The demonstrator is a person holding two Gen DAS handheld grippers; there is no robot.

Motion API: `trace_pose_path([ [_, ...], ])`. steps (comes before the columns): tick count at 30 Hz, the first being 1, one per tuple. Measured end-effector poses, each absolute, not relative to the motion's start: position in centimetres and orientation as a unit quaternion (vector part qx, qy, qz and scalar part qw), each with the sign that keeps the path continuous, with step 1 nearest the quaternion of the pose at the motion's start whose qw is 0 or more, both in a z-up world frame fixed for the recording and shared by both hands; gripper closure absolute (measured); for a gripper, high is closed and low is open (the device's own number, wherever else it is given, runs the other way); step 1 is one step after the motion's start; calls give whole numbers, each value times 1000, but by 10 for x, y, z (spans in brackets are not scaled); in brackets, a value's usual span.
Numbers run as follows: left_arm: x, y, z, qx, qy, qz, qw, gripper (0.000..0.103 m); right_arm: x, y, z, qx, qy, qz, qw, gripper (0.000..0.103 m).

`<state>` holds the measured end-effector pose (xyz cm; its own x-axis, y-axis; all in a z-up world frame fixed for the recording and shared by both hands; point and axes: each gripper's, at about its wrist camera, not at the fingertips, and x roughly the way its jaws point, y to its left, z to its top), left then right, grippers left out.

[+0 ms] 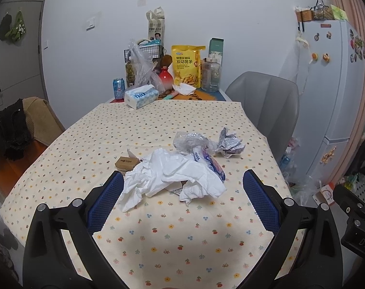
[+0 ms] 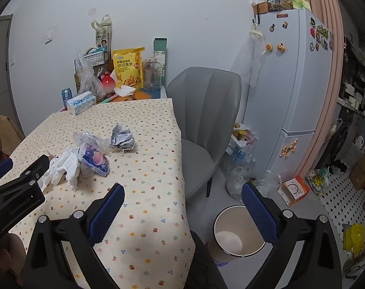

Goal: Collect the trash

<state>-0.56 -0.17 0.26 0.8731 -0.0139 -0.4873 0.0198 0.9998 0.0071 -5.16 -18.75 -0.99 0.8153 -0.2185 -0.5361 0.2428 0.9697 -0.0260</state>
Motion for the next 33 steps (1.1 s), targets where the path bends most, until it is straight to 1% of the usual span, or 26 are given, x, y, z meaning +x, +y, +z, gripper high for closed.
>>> trace_pose_path([
  [33, -9, 5, 5, -11, 248, -10, 969, 5, -50, -188, -9, 24, 277, -115, 954, 8],
])
